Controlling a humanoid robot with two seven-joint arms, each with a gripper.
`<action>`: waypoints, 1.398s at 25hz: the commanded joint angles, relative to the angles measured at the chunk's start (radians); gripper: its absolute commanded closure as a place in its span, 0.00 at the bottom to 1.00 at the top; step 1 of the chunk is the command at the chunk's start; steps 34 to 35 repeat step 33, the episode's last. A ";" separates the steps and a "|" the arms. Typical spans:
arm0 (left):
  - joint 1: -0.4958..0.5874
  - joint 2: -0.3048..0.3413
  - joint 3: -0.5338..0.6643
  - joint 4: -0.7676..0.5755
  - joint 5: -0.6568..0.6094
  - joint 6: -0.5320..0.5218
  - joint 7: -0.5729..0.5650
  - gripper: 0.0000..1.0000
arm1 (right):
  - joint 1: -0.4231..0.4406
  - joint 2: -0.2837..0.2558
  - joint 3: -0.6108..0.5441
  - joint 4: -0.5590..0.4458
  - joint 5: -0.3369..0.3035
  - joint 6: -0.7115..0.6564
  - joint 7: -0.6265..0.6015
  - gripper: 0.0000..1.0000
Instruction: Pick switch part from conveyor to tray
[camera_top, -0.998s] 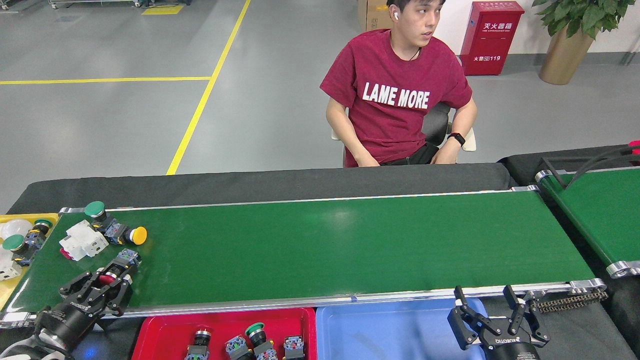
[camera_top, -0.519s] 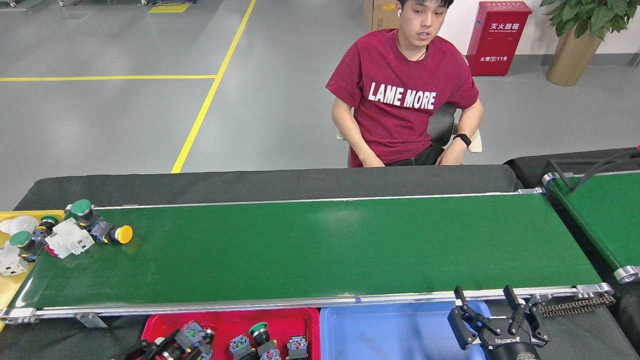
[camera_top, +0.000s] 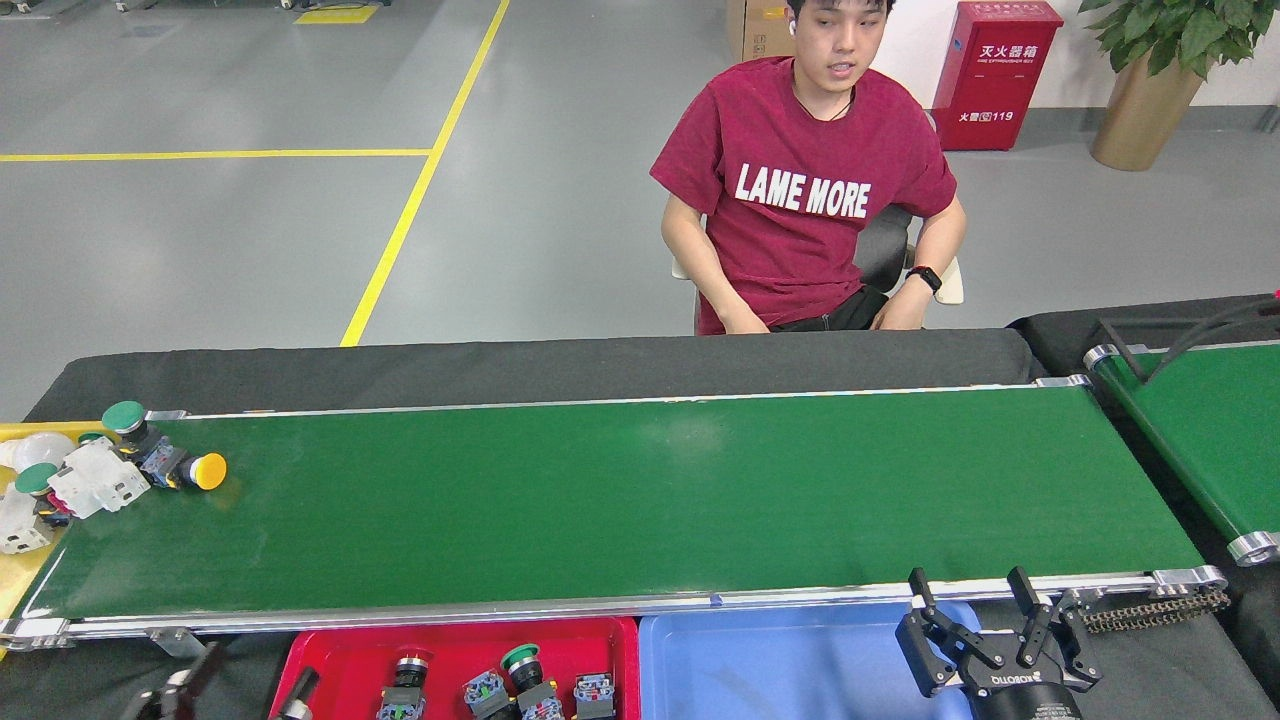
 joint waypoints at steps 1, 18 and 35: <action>0.000 0.004 0.007 -0.006 0.003 0.023 0.003 0.00 | -0.004 -0.004 -0.006 -0.016 -0.001 -0.003 -0.025 0.02; -0.038 -0.002 -0.022 0.000 -0.010 0.140 0.003 0.00 | -0.005 -0.005 -0.012 -0.019 -0.001 -0.002 -0.025 0.02; -0.048 -0.003 -0.012 -0.005 -0.047 0.174 0.005 0.00 | -0.008 -0.004 -0.018 -0.019 -0.001 -0.005 -0.067 0.02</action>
